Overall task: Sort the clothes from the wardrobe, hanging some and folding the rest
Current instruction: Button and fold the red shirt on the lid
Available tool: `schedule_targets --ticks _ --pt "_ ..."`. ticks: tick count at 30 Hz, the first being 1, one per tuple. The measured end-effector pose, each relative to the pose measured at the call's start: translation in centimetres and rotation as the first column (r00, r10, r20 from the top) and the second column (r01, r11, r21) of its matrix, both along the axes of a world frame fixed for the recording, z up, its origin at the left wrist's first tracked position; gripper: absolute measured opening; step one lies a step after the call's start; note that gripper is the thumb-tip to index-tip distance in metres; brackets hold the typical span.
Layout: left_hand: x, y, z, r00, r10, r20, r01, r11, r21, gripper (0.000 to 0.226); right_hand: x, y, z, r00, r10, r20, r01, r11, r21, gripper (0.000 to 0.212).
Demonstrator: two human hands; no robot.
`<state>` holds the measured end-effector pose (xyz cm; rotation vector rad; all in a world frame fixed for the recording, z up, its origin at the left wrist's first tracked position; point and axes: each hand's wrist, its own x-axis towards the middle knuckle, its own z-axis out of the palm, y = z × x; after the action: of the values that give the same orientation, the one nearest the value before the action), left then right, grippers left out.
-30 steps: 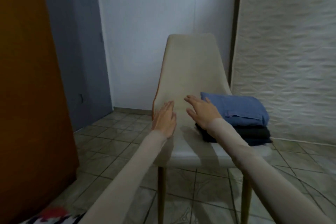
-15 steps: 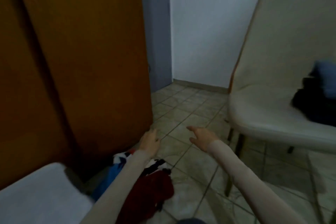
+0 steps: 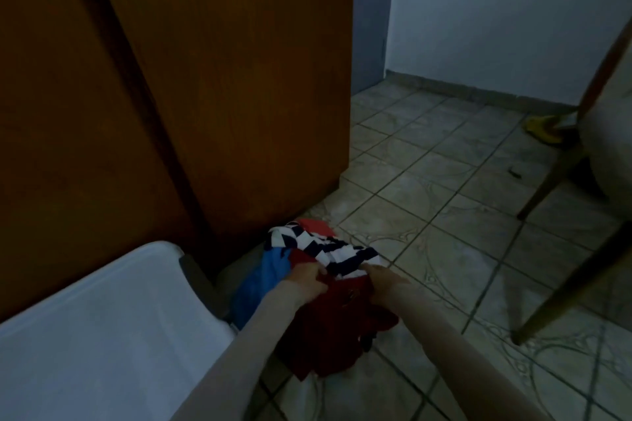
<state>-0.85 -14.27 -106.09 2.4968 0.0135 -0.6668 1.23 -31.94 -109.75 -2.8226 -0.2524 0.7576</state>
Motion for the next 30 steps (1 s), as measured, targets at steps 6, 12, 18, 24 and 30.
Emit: schedule_targets --ticks 6,12,18,24,30 --pt "0.4 -1.9 -2.8 0.846 -0.390 -0.363 0.499 0.820 0.281 0.098 -0.2 -0.2 -4.6 0.999 0.015 0.051 -0.007 0.991 -0.137 0.061" --pt "0.6 -3.0 -5.0 0.902 -0.374 -0.216 0.430 0.825 0.367 0.049 0.4 0.2 -4.9 0.983 -0.116 0.144 0.114 0.993 0.020 0.038" --pt "0.7 -2.5 -3.8 0.937 -0.269 -0.225 0.336 0.872 0.356 0.117 0.5 0.9 -2.5 0.966 -0.187 0.178 0.116 0.929 0.350 0.015" --pt "-0.1 -0.9 -2.1 0.974 -0.101 0.200 0.021 0.930 0.368 0.043 0.5 2.5 3.3 0.930 -0.191 0.313 0.015 0.873 0.488 0.015" --pt "-0.6 2.3 5.0 0.876 0.162 0.455 -0.220 0.972 0.077 0.025 0.2 2.1 9.5 0.847 -0.261 0.463 -0.003 0.869 0.494 0.014"
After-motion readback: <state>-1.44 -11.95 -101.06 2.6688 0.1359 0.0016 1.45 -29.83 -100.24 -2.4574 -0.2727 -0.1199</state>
